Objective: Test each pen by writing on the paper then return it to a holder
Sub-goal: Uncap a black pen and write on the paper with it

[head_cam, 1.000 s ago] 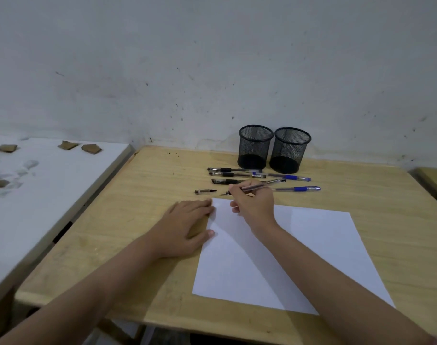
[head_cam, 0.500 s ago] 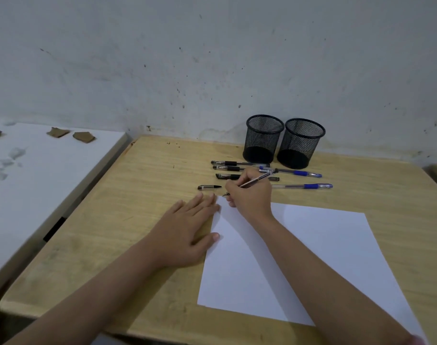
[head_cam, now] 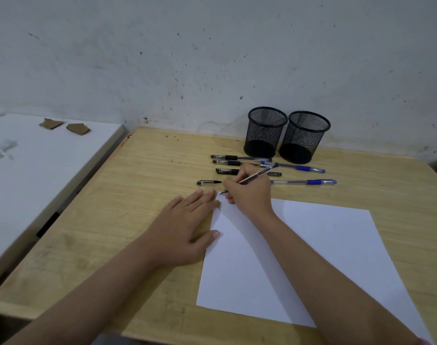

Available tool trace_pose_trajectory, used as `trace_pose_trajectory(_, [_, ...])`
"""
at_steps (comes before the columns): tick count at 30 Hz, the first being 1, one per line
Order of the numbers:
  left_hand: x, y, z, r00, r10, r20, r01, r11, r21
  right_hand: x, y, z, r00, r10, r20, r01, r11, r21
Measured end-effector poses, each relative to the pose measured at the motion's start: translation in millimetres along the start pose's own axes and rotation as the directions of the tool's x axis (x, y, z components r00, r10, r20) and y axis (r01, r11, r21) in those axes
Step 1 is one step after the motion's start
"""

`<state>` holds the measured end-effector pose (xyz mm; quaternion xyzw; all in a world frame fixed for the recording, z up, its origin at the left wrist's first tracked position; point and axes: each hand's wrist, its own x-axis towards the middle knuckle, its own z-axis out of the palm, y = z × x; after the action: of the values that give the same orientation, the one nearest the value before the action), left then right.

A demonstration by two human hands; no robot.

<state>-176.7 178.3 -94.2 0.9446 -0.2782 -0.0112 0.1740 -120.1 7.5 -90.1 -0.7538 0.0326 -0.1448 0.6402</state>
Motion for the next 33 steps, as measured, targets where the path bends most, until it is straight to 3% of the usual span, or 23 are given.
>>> trace_pose_trajectory(25, [0.7, 0.3, -1.3, 1.0, -0.004, 0.0, 0.004, 1.0, -0.009, -1.5, -0.6, -1.6, 0.997, -0.034, -0.073, 0.031, 0.998, -0.047])
trace_pose_trajectory(33, [0.4, -0.2, 0.6, 1.0, 0.019, -0.025, -0.02, 1.0, -0.02, -3.1, -2.2, -3.8, 0.997, 0.04, -0.069, -0.04, 0.999, 0.005])
